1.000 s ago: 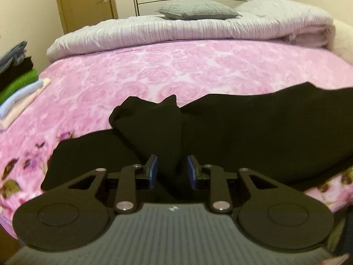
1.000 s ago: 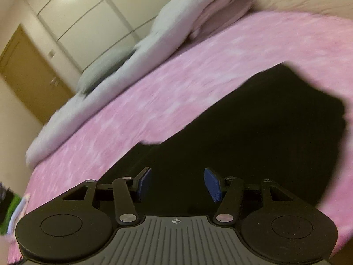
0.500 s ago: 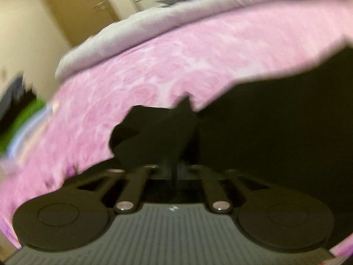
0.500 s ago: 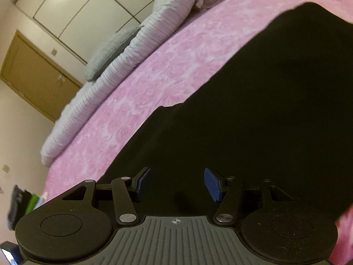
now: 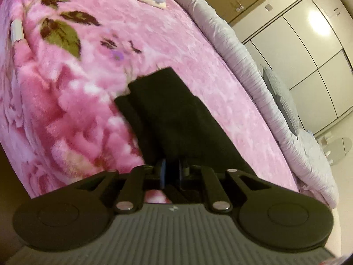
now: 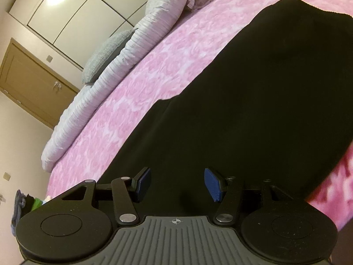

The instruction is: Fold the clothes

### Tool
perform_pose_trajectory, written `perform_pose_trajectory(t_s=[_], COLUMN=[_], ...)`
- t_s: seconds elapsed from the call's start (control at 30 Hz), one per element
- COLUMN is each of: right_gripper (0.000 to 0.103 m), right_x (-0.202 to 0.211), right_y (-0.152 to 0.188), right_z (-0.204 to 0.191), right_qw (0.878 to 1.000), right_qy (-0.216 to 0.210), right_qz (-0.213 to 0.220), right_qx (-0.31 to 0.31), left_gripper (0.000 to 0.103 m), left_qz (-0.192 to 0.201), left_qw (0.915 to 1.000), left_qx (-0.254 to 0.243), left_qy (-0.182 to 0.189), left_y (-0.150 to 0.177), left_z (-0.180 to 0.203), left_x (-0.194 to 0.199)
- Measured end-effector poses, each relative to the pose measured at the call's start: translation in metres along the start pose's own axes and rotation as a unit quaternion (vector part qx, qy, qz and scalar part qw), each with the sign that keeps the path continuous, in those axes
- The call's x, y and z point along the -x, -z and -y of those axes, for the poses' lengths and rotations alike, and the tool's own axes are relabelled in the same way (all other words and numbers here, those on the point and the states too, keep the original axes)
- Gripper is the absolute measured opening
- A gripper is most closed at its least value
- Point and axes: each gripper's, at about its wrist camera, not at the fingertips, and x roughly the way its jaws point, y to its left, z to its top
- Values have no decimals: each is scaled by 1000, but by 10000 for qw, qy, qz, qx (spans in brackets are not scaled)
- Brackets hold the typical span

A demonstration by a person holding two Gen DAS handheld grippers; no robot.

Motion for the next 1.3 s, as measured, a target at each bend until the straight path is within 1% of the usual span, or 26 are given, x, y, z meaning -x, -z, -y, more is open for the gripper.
perform_pose_trajectory(t_s=[0.03, 0.13, 0.27, 0.3, 0.33, 0.43, 0.5, 0.53, 0.63, 0.67, 0.7, 0.77, 0.87, 0.93, 0.97, 1.0, 1.03, 1.07, 1.1, 1.13, 1.17, 1.2, 1.23, 1.27, 1.3], right_gripper=[58, 58, 58, 58, 58, 58, 58, 58, 58, 58, 58, 58, 58, 58, 58, 58, 58, 58, 57, 57, 57, 57, 57, 57, 57], right_x=[2, 5, 15, 17, 18, 21, 23, 24, 27, 27, 27, 27, 24, 26, 27, 29, 31, 35, 38, 39, 39, 39, 35, 30, 26], right_y=[2, 8, 9, 9, 10, 14, 17, 18, 22, 21, 21, 20, 21, 22, 24, 26, 29, 36, 43, 54, 69, 89, 102, 115, 128], right_z=[-1, 0, 3, 4, 5, 6, 7, 8, 10, 9, 9, 8, 1, -4, -10, -16, -26, -41, -56, -71, -88, -104, -112, -121, -130], right_qw=[10000, 9999, 9998, 9998, 10000, 9997, 9989, 9984, 9961, 9961, 9960, 9960, 9972, 9980, 9984, 9984, 9972, 9922, 9835, 9714, 9512, 9225, 9006, 8761, 8490], right_qy=[20, 104, 171, 173, 99, -121, -268, -341, -558, -558, -558, -554, -449, -411, -426, -442, -478, -516, -548, -504, -434, -360, -352, -342, -332], right_qz=[-12, -44, 12, 24, -4, -90, -147, -175, -260, -266, -272, -287, -317, -324, -337, -348, -326, -258, -190, -164, -198, -211, -190, -169, -146], right_qx=[30, 80, 68, 63, -7, -215, -355, -424, -630, -636, -643, -642, -514, -348, -128, 98, 483, 1102, 1715, 2313, 3049, 3838, 4329, 4807, 5271], left_gripper=[13, 12, 12, 12, 12, 11, 3, 3, 2, 2, 3, 4, 5, 6, 8, 10, 10, 10, 10, 10, 10, 10, 10, 10, 10], left_qz=[-1, -12, 115, 73, 23, -18, 55, 94, 161, 98, -86, -337, -171, -137, -123, -146, -202, -219, -206, -204, -203, -206, -209, -212, -216], left_qw=[10000, 9996, 9999, 9999, 10000, 9992, 9987, 9977, 9938, 9938, 9947, 9945, 9883, 9879, 9878, 9870, 9858, 9850, 9848, 9851, 9856, 9863, 9871, 9873, 9873], left_qx=[85, 270, -15, 3, 35, 292, -49, -235, -840, -964, -969, -980, -1511, -1543, -1549, -1600, -1669, -1713, -1724, -1704, -1680, -1633, -1583, -1574, -1570], left_qy=[32, 109, 94, 89, 85, 265, 506, 631, 716, 545, 339, 173, 59, 59, 62, -11, -53, -62, -62, -62, -62, -62, -63, -68, -74], left_y=[-2, -9, -11, -12, -13, -15, -17, -18, -24, -25, -25, -17, -10, -13, -14, -15, -14, -14, -12, -11, -11, -11, -12, -12, -12], left_z=[-2, -5, -1, -3, -5, -11, 0, 6, 18, 14, 4, -10, 1, 5, 7, 8, 9, 9, 10, 10, 9, 8, 8, 8, 8], left_x=[-1, -5, 1, -2, -5, -8, 0, 4, 18, 15, 8, -1, 1, 1, 0, -3, -6, -7, -4, -1, 2, 2, 1, 1, 1])
